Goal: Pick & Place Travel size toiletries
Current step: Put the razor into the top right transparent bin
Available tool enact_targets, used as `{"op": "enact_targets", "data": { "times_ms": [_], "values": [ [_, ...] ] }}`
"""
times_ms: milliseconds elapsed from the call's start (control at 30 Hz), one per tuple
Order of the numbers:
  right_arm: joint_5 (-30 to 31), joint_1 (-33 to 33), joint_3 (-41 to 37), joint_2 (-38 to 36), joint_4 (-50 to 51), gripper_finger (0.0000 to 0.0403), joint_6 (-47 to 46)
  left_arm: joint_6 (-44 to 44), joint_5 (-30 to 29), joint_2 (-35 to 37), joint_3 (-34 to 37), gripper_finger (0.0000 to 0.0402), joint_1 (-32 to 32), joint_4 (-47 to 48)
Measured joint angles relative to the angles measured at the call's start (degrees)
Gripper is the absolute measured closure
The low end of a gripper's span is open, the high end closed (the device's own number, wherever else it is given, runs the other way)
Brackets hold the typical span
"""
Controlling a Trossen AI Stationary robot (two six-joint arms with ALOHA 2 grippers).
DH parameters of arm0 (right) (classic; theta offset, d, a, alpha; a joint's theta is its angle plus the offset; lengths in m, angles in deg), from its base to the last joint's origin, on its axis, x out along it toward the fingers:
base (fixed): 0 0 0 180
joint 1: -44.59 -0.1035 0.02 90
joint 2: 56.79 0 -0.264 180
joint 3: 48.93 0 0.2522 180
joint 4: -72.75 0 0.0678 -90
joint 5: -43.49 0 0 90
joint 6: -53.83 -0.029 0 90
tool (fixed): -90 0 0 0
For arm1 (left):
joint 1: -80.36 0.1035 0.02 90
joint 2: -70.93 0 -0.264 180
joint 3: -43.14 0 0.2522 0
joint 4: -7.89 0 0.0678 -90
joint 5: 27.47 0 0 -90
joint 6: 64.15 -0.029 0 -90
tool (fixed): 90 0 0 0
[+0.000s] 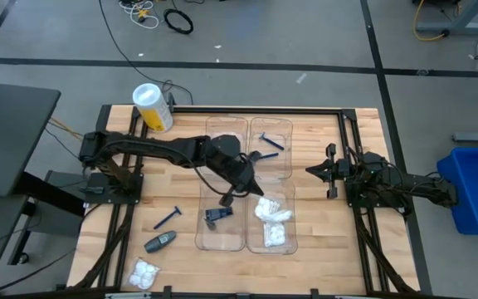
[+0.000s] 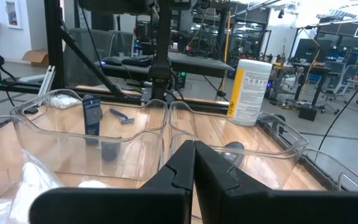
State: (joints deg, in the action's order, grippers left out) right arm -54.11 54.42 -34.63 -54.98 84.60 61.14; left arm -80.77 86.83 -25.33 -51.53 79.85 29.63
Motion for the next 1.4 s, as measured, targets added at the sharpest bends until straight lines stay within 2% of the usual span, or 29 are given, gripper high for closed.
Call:
{"op": "enact_targets", "data": {
  "times_ms": [333,567,1067,1400],
  "values": [
    [0.0,0.0,0.0,0.0,0.0,0.0389,0.0,-0.7,-7.9,8.4,8.3,0.0401,0.2,-0.4],
    [0.0,0.0,0.0,0.1,0.0,0.0389,0.0,1.2,-11.0,12.0,12.5,0.0401,0.2,-0.2],
    [0.0,0.0,0.0,0.1,0.0,0.0389,0.0,5.4,-13.7,26.2,29.4,0.0401,0.6,1.4],
    [-0.1,0.0,0.0,0.2,0.0,0.0389,0.0,6.8,-16.5,31.7,33.2,0.0401,0.5,8.3]
  ]
}}
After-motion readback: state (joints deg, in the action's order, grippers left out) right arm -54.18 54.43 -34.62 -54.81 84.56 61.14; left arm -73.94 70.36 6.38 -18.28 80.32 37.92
